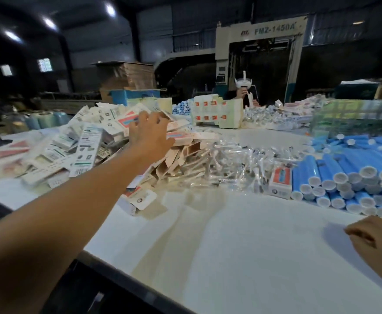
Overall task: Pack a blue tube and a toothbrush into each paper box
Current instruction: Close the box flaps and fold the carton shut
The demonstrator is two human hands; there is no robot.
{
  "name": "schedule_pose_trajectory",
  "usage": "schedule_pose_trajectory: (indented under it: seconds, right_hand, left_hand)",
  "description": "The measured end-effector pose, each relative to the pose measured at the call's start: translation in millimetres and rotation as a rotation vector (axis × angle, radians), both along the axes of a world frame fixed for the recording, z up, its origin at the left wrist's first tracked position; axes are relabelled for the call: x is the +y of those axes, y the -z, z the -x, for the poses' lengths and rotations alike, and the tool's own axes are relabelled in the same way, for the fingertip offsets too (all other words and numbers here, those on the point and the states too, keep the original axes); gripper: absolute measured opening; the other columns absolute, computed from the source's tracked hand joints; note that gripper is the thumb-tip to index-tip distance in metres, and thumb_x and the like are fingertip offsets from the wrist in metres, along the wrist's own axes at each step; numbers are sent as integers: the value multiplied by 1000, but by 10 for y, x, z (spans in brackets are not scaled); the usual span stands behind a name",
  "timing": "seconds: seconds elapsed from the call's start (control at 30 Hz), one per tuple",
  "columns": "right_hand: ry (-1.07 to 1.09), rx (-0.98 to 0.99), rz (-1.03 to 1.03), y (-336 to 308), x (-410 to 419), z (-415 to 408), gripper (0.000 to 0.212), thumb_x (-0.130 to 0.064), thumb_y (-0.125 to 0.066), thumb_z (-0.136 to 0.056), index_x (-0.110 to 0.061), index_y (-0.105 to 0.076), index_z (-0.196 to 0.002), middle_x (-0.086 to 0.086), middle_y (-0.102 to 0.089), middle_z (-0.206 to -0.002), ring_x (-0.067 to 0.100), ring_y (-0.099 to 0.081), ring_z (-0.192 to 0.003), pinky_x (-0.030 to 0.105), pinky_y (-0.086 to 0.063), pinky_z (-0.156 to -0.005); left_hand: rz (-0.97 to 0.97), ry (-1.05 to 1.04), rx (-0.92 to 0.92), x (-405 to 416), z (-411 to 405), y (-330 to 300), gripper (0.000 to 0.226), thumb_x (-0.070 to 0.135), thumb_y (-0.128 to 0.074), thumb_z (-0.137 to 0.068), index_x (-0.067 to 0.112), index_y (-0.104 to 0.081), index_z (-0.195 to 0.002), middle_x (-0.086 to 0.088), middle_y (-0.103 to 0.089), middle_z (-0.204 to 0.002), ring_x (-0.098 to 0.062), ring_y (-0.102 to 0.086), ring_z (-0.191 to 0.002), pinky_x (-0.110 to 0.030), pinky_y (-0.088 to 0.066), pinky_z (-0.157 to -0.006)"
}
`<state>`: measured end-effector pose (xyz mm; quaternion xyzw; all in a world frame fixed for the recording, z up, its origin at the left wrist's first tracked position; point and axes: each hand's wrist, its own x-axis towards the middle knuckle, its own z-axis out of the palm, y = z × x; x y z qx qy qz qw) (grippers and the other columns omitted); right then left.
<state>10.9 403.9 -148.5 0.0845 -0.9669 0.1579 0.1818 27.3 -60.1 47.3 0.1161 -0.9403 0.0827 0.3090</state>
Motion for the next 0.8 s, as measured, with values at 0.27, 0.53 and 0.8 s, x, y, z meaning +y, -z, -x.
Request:
schedule_pose_trajectory:
  seconds: [0.27, 0.53, 0.8]
  right_hand:
    - [76, 73, 40, -148, 36, -241, 13, -15, -75, -77, -26, -73, -83, -15, -61, -84, 16, -58, -81, 43, -48, -76]
    - [-26, 79, 22, -626, -304, -655, 43, -3, -63, -81, -38, -52, -59, -12, -53, -67, 10, -47, -65, 28, -35, -56]
    - [72, 18, 114, -683, -299, -683, 23, -13, -53, -92, -17, -65, -73, -3, -59, -77, 16, -51, -74, 28, -39, -64]
  left_hand:
    - [-399, 5, 16, -212, 119, 226, 29, 42, -43, -97, 19, -57, -108, -2, -59, -90, -20, -54, -76, -29, -33, -53]
    - [-965, 276, 530, -60, -199, 67, 32, 40, -51, -95, 21, -58, -119, -1, -62, -115, -17, -55, -94, -28, -39, -73]
    - [-1716, 838, -199, 828, -317, 26, 30, 30, -69, -75, 14, -57, -97, -10, -72, -82, -26, -72, -78, -35, -58, -60]
